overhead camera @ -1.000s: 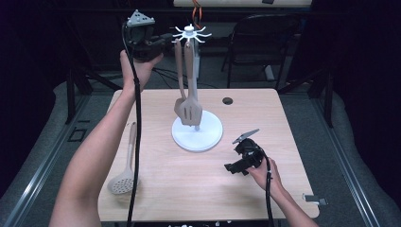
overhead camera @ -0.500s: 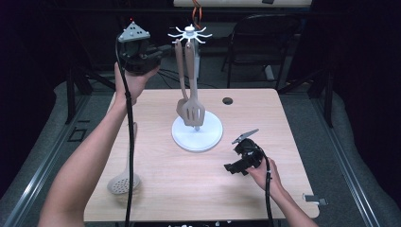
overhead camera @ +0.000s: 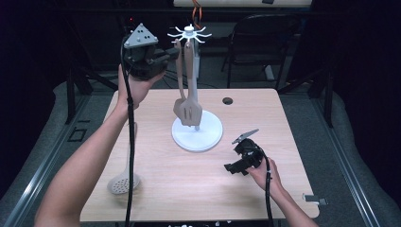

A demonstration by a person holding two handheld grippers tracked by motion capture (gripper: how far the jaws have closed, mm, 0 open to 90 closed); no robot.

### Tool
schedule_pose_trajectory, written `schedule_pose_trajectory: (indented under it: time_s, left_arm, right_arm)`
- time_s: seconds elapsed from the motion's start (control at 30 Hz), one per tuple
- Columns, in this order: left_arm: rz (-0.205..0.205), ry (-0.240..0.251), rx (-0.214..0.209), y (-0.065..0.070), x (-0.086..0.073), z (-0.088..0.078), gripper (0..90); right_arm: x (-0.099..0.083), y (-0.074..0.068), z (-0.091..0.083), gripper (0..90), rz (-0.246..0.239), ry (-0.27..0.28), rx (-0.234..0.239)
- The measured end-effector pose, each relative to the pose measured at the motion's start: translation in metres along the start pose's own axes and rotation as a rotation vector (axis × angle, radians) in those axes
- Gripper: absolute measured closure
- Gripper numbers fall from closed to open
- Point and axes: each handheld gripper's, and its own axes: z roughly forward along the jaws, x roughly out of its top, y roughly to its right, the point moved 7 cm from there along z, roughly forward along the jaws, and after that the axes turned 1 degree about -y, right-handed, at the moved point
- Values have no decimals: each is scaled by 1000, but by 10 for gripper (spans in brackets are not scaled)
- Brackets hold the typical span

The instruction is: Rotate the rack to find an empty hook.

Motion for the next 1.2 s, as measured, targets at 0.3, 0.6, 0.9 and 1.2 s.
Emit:
schedule_pose_trajectory:
  time_s: [0.3,0.6,0.9,1.2]
  left_arm:
    - [-38,8,41,-14,1,4,898]
    - [-71,7,55,-24,-3,8,898]
    - [-48,14,37,-17,-1,10,898]
    - [-60,-5,71,-25,-1,19,898]
  right_arm:
    - [0,0,0,106,0,2,4]
    - [0,-1,1,106,6,3,6]
    - [0,0,0,107,-4,0,-7]
    - [0,-1,0,107,9,-4,7]
